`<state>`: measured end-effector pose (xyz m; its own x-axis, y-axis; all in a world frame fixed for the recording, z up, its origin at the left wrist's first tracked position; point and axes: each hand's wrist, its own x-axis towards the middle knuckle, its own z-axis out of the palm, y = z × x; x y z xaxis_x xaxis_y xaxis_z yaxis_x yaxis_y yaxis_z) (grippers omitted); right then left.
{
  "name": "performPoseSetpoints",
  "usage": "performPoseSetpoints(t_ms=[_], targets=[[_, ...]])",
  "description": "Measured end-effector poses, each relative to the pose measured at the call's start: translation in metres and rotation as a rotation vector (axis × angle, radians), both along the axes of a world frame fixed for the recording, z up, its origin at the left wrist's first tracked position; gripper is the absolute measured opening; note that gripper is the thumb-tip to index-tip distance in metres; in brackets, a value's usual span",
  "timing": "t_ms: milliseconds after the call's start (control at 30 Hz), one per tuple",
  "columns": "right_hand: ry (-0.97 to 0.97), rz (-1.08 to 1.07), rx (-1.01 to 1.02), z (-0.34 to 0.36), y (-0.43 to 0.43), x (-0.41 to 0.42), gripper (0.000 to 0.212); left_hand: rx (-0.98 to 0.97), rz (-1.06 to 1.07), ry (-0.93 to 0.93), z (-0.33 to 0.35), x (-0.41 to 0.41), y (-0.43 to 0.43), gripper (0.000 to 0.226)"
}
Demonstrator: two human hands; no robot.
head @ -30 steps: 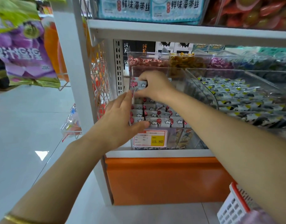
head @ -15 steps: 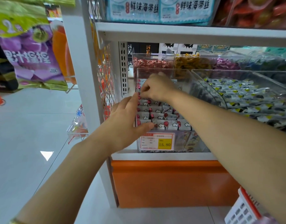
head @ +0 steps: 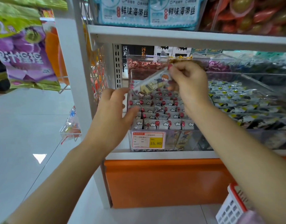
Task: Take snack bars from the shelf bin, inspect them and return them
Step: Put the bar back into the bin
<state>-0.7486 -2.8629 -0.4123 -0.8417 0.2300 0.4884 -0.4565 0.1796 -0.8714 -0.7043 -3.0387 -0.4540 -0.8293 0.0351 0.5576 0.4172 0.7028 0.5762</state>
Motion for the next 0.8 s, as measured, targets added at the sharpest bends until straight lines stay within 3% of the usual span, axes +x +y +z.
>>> performPoseSetpoints(t_ms=[133, 267, 400, 467, 600, 800], targets=[[-0.175, 0.113, -0.405, -0.017, 0.024, 0.044, 0.016, 0.139, -0.098, -0.095, 0.001, 0.007, 0.014, 0.036], [-0.321, 0.193, -0.64, -0.032, 0.038, 0.066, 0.021, 0.403, -0.286, -0.299, -0.001, 0.016, 0.024, 0.016], [-0.389, 0.275, -0.681, -0.038, 0.048, 0.073, 0.022, 0.618, -0.321, -0.451, -0.002, 0.014, 0.027, 0.026], [-0.404, 0.335, -0.674, -0.04, 0.051, 0.076, 0.015, 0.621, -0.297, -0.445, -0.004, 0.015, 0.027, 0.029], [-0.451, 0.421, -0.608, -0.044, 0.053, 0.079, 0.039, 0.574, -0.233, -0.38, -0.004, 0.014, 0.026, 0.027], [-0.476, 0.407, -0.734, -0.045, 0.053, 0.077, 0.037, 0.619, -0.208, -0.437, -0.003, 0.015, 0.026, 0.031]])
